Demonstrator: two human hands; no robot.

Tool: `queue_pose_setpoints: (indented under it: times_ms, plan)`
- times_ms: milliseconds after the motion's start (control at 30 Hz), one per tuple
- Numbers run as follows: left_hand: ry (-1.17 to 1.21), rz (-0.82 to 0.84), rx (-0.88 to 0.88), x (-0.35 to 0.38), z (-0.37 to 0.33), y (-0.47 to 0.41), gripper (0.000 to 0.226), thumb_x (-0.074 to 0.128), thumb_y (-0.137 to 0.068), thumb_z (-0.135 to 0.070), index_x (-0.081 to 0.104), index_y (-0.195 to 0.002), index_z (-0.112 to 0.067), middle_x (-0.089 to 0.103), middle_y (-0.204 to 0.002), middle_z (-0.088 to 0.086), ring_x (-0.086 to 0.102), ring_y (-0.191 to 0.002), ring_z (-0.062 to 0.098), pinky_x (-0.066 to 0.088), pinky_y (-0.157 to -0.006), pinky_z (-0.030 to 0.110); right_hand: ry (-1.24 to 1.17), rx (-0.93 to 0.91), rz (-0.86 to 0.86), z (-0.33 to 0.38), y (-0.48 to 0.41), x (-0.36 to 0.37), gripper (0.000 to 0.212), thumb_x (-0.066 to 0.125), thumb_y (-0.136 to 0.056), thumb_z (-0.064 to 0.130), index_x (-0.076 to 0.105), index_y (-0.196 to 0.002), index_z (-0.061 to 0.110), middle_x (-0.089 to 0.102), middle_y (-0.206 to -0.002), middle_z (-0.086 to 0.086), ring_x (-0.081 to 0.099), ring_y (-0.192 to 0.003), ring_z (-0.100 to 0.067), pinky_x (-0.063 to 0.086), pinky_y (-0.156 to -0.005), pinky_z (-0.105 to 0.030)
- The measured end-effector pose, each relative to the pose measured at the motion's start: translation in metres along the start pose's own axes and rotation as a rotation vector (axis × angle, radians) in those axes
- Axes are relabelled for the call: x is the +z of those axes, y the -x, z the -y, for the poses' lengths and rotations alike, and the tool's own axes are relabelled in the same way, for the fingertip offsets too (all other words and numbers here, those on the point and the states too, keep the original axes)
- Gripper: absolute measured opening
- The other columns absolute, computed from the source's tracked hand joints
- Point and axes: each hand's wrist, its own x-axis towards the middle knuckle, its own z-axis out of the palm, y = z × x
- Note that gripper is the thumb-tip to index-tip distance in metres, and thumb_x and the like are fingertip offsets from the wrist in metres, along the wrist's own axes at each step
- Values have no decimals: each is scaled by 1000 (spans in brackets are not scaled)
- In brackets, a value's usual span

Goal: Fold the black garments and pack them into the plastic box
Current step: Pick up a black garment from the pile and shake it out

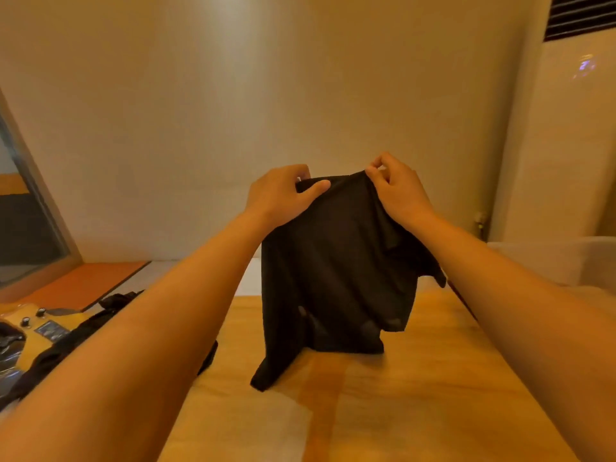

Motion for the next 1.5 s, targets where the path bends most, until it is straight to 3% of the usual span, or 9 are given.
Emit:
queue_pose_setpoints:
  times_ms: [133,333,667,767,900,1033,1200,1400,1500]
  plan:
    - [15,179,-84,50,10,9,23,53,-96,-39,54,-106,-19,62,-113,6,58,-100,25,46,-77,34,269,128,202,-42,22,0,17,45,-101,23,57,-108,14,59,-99,-4,58,-92,-25,45,-75,-32]
    - [-4,501,-132,138,15,106,62,59,-91,-39,33,-144,-19,34,-148,8,31,-136,28,29,-109,43,593,172,513,-82,122,29,30,50,-97,23,52,-125,14,53,-129,-10,48,-117,-28,42,-95,-38]
    - [181,359,-132,155,58,236,55,69,-83,-39,49,-130,-20,48,-128,-6,44,-117,11,38,-96,24,477,-152,805,-79,237,66,59,48,-90,60,40,-142,36,19,-157,13,5,-146,-9,1,-115,-28]
    - [213,386,-124,160,68,237,38,66,-88,-34,56,-122,-22,53,-120,-8,47,-113,9,39,-90,20,469,-149,746,-80,237,75,35,49,-97,42,59,-127,26,48,-142,6,37,-135,-11,20,-113,-27]
    - [202,408,-109,153,80,231,19,61,-92,-20,58,-111,-20,57,-110,-4,53,-103,12,44,-85,23,423,84,582,-78,220,72,20,43,-101,29,58,-106,18,64,-100,-1,60,-94,-19,48,-80,-34]
    - [187,390,-135,138,91,222,5,55,-96,-19,59,-98,-20,58,-99,-3,55,-93,14,46,-80,26,203,310,320,-77,196,52,17,38,-102,25,52,-105,16,60,-85,0,57,-75,-16,49,-66,-38]
    - [310,156,-163,91,98,186,8,50,-98,-15,56,-94,-13,60,-87,-2,57,-81,11,45,-69,19,-51,393,23,-65,151,26,19,34,-103,21,51,-100,11,52,-80,-2,50,-72,-16,41,-62,-33]
    - [392,-203,-207,20,92,125,9,41,-102,-16,46,-99,-10,48,-82,-9,48,-73,3,37,-57,3,-123,344,-230,-38,97,-9,21,33,-104,22,50,-104,11,49,-85,3,45,-74,-6,37,-64,-24]
    - [453,-332,-245,-5,88,96,12,38,-103,-20,46,-102,-11,48,-85,-5,47,-74,5,39,-59,7,-158,263,-319,-30,74,-25,23,39,-102,23,54,-99,6,51,-82,0,49,-79,-14,36,-64,-29]
